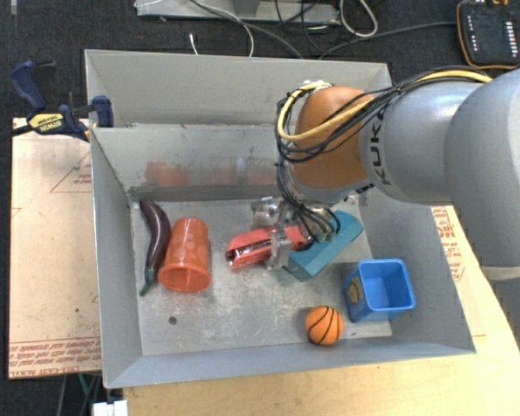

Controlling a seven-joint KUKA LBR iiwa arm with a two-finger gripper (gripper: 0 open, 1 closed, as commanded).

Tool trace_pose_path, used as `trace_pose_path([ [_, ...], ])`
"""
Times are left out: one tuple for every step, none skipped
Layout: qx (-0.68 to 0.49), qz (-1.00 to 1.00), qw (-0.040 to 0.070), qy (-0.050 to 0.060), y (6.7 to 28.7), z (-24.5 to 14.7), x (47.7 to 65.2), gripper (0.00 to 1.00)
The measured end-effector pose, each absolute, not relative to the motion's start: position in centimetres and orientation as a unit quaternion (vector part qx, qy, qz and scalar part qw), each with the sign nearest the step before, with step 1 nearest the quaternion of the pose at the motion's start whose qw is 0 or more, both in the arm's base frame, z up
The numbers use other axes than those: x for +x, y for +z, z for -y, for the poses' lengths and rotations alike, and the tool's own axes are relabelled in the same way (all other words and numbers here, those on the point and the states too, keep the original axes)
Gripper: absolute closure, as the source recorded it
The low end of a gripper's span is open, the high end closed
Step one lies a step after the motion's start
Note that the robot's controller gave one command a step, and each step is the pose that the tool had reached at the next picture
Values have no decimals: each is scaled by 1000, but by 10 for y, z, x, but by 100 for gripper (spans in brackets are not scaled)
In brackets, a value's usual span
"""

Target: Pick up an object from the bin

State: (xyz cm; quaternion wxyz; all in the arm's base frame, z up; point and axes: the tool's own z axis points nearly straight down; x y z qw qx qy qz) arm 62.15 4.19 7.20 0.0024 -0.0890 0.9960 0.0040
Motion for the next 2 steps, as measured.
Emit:
trace_pose_path([
  [-89, -996, 2, 4, 72, -42, 622, 100],
  [-89, -996, -1, 4, 96, -42, 619, 100],
])
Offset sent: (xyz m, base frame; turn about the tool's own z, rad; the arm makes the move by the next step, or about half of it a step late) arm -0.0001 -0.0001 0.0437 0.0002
